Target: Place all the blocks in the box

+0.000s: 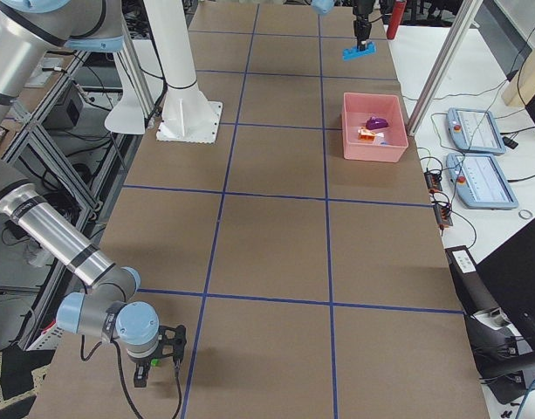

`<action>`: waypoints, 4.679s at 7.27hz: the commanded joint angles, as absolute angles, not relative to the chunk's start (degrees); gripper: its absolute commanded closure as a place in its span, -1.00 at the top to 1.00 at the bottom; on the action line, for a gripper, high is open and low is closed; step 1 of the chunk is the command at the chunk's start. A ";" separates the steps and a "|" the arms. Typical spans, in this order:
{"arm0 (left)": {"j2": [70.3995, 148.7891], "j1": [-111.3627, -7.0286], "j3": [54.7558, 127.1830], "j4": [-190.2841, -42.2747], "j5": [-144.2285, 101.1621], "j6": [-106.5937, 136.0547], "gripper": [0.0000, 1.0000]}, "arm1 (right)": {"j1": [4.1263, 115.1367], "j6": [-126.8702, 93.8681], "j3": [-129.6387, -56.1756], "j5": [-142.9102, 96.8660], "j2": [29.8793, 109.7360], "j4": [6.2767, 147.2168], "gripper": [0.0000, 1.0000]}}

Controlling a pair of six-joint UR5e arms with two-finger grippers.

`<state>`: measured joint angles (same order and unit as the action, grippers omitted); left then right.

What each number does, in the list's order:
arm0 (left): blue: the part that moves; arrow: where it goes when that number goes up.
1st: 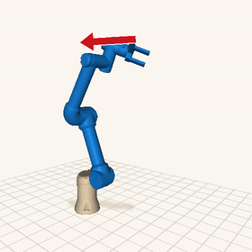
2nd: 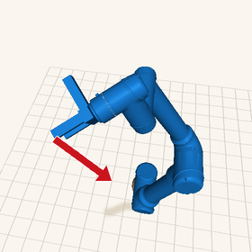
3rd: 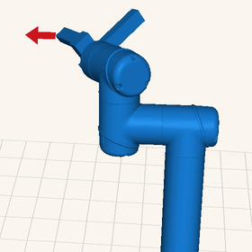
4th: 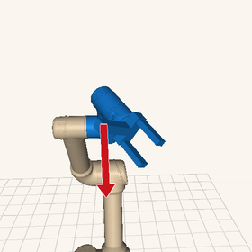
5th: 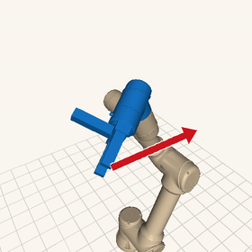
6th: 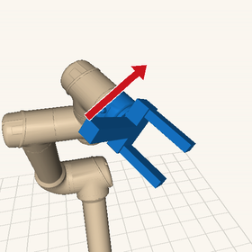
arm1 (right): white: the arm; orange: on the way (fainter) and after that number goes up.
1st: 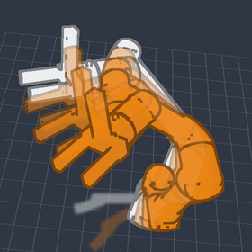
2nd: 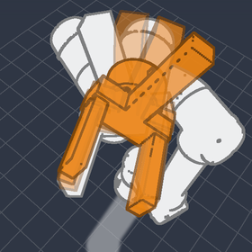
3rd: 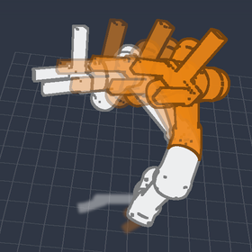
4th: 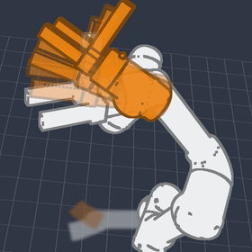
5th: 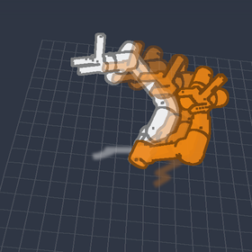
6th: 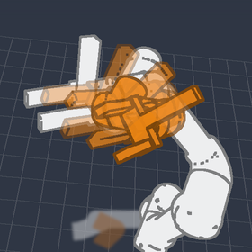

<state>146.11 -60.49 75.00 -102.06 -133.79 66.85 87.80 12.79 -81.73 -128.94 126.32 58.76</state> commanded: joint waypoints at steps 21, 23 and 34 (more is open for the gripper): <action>135.74 -58.59 73.36 -127.53 -125.92 76.91 1.00 | 82.31 -2.48 -100.14 -135.18 54.82 133.77 -1.00; 127.05 -62.13 80.91 -127.53 -129.53 74.20 1.00 | 72.90 -22.31 -90.23 -135.18 43.38 121.91 -1.00; 99.41 -68.82 95.45 -128.23 -126.24 52.39 1.00 | 57.38 -44.77 -56.41 -122.60 26.98 77.25 1.00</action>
